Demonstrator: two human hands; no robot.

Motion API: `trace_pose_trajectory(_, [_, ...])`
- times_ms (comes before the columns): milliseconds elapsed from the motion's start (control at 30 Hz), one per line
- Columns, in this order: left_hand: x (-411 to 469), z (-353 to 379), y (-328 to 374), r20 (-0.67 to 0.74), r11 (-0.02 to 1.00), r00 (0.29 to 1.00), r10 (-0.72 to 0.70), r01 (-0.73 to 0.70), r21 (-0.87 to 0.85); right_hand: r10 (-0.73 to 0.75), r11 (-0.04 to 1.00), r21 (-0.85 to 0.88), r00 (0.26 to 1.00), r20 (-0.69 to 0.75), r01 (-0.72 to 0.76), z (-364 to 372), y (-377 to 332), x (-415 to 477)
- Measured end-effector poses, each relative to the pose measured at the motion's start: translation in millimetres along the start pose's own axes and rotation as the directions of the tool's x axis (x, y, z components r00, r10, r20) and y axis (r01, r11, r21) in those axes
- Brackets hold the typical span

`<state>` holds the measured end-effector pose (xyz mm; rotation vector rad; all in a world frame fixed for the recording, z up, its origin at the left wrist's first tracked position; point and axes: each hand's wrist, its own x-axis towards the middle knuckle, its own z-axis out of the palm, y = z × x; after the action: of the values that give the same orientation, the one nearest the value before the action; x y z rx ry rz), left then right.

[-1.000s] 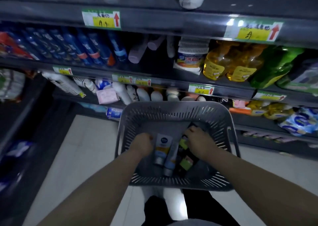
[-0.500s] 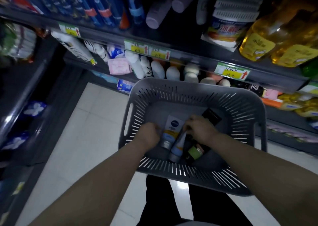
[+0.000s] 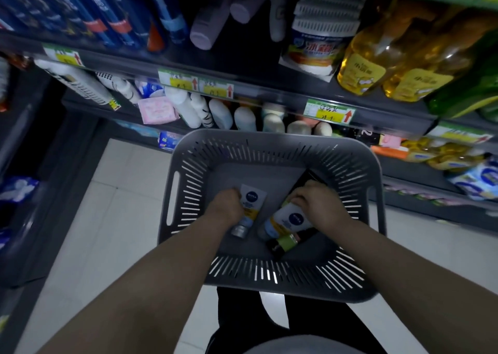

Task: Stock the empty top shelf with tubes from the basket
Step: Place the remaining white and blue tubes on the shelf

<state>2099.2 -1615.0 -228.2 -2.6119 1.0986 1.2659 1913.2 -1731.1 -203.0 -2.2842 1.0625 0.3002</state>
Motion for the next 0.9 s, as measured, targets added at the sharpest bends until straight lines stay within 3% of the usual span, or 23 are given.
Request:
trace_pose_trajectory(67, [2, 7, 2, 0.003, 0.999, 0.999, -0.033, 0.033, 0.0, 0.035, 0.999, 0.004, 0.999, 0.033, -0.035, 5, -1, 7])
trace_pose_trajectory(167, [2, 15, 2, -0.016, 0.997, 0.997, -0.079, 0.079, -0.008, 0.093, 0.976, 0.169, 0.967, 0.239, -0.136, 14, -2, 11])
trace_pose_trajectory(233, [2, 18, -2, -0.038, 0.996, 0.995, -0.088, 0.088, -0.008, 0.107, 0.962, 0.209, 0.947, 0.303, -0.176, 20, -1, 7])
trace_pose_trajectory(533, [14, 11, 7, -0.085, 0.989, 0.99, -0.116, 0.107, -0.102, 0.072, 0.948, 0.291, 0.98, 0.187, -0.125, -11, -12, -10])
trace_pose_trajectory(700, [21, 21, 26, -0.027, 0.99, 0.989, -0.143, 0.143, 0.003, 0.032, 0.998, 0.047, 0.995, 0.091, -0.036, -28, 1, -25])
trace_pose_trajectory(900, [12, 18, 25, -0.049, 0.992, 0.992, -0.114, 0.117, 0.043, 0.023, 0.996, 0.08, 0.999, 0.031, -0.025, -29, 0, -35])
